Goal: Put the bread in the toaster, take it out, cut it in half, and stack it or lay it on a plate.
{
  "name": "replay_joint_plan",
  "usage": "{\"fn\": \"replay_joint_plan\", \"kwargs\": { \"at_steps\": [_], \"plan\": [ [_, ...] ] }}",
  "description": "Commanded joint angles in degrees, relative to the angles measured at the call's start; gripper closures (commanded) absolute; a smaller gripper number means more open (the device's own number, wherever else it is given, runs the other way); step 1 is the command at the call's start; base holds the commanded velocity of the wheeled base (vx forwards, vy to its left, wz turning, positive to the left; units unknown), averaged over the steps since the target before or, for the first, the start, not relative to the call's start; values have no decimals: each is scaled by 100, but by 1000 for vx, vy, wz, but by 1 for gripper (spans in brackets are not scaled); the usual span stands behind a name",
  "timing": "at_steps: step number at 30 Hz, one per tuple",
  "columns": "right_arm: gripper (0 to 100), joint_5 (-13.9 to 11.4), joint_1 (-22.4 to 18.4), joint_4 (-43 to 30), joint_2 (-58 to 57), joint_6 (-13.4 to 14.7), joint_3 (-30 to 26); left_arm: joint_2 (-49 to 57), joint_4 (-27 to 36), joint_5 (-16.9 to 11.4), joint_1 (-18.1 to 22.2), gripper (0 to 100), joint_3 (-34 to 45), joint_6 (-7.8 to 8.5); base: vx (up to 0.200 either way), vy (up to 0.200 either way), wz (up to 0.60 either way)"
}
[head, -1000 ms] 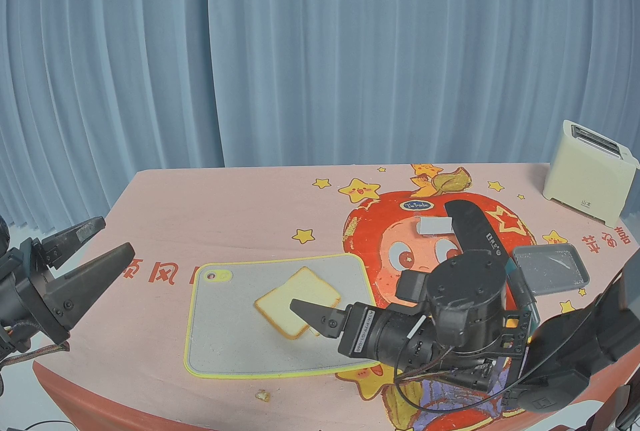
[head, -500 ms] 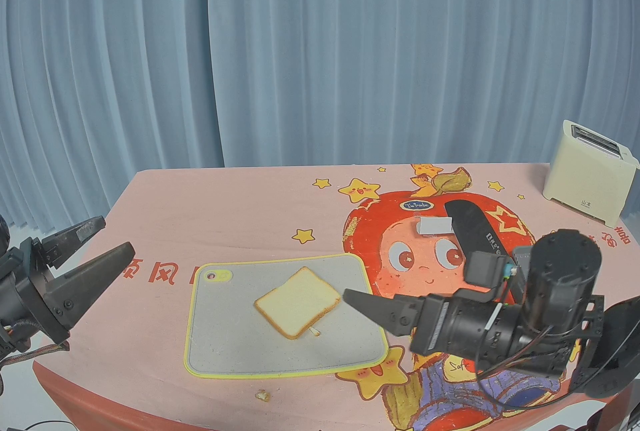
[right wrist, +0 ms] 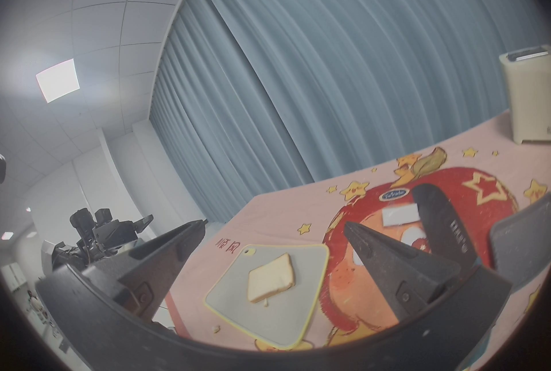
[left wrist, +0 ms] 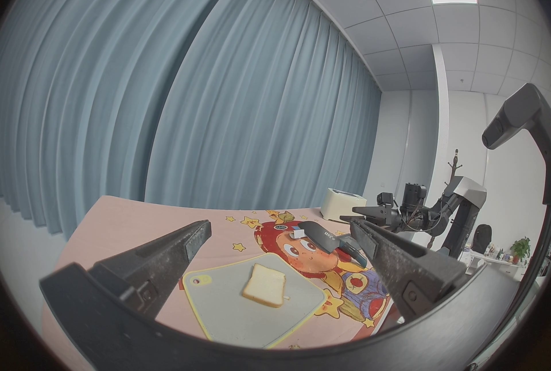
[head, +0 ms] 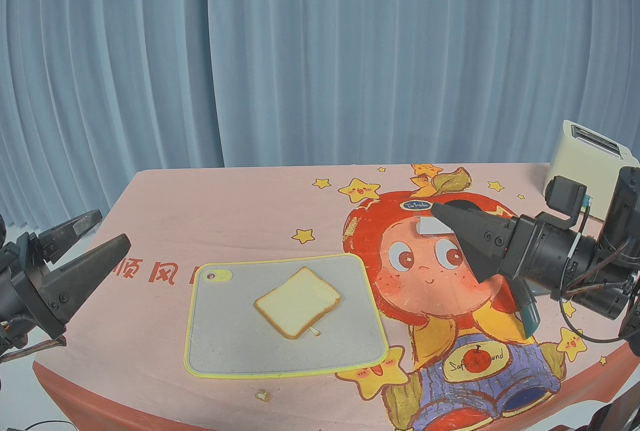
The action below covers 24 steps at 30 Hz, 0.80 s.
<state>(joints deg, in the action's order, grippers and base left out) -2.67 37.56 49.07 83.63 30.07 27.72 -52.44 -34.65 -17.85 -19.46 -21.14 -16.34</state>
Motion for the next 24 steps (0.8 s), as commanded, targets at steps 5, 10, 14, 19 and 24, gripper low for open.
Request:
{"fn": "replay_joint_plan", "kwargs": {
  "at_steps": [5,10,14,19,24],
  "plan": [
    [0,-58,-302,-20,-321,-283,-39,6,2,-17,-6,0,57,8,0,0,0],
    [0,-49,-302,-20,-338,-309,-30,-3,10,-26,-23,0,136,8,0,0,0],
    [0,-58,-381,-20,-347,-309,-39,6,10,-26,-23,0,163,8,0,0,0],
    [0,-49,-460,-29,-347,-476,-48,6,10,-26,-23,0,171,8,0,0,0],
    [0,-58,-812,-20,-391,-705,-39,6,10,-35,-23,0,180,16,0,0,0]
  ]
}}
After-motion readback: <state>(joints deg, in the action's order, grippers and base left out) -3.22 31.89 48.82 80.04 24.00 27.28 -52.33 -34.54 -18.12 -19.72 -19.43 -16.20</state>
